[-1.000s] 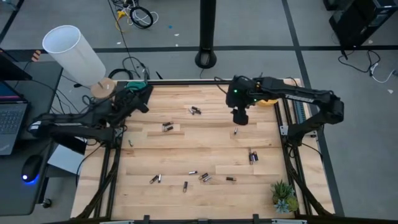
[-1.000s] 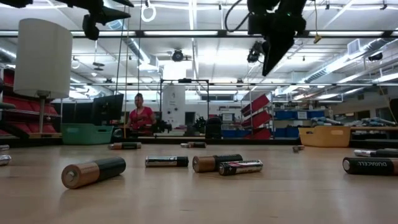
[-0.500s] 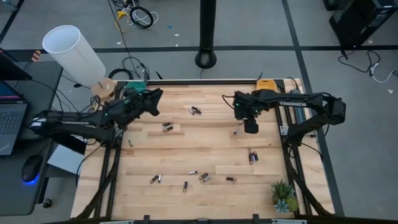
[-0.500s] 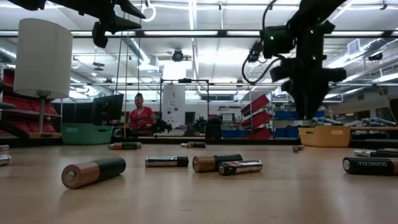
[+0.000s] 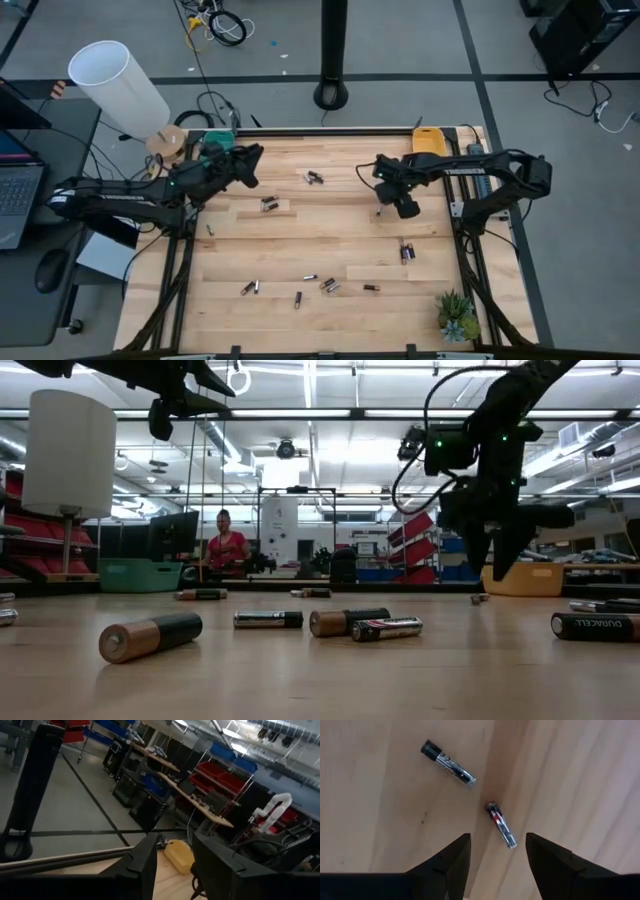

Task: Sort batteries
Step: Put the silver battery into the yellow bin

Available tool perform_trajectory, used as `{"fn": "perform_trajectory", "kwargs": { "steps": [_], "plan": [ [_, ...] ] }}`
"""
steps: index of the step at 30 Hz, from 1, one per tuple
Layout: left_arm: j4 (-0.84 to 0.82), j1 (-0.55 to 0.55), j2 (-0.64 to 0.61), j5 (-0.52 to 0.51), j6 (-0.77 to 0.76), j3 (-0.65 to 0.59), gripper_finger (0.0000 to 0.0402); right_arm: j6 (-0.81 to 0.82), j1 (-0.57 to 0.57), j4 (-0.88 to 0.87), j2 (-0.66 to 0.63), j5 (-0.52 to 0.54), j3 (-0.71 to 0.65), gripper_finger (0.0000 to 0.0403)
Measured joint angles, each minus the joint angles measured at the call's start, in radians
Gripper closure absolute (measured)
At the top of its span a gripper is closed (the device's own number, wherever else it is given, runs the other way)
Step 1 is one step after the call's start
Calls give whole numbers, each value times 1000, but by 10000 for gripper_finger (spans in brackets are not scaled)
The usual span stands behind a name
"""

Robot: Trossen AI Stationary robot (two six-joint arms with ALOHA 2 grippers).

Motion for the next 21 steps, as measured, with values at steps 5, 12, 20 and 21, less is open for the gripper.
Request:
{"fn": "perform_trajectory", "kwargs": {
  "steps": [5,12,20,21],
  "plan": [
    [0,0,0,0,0,0,265,-19,-5,45,59,0,0,204],
    [0,0,0,0,0,0,265,-19,-34,51,147,-9,6,209],
    [2,-1,0,0,-25,0,265,-19,-60,41,169,-67,5,294],
    [4,-1,0,0,-26,0,265,-19,-60,43,169,-67,5,312]
  ]
}}
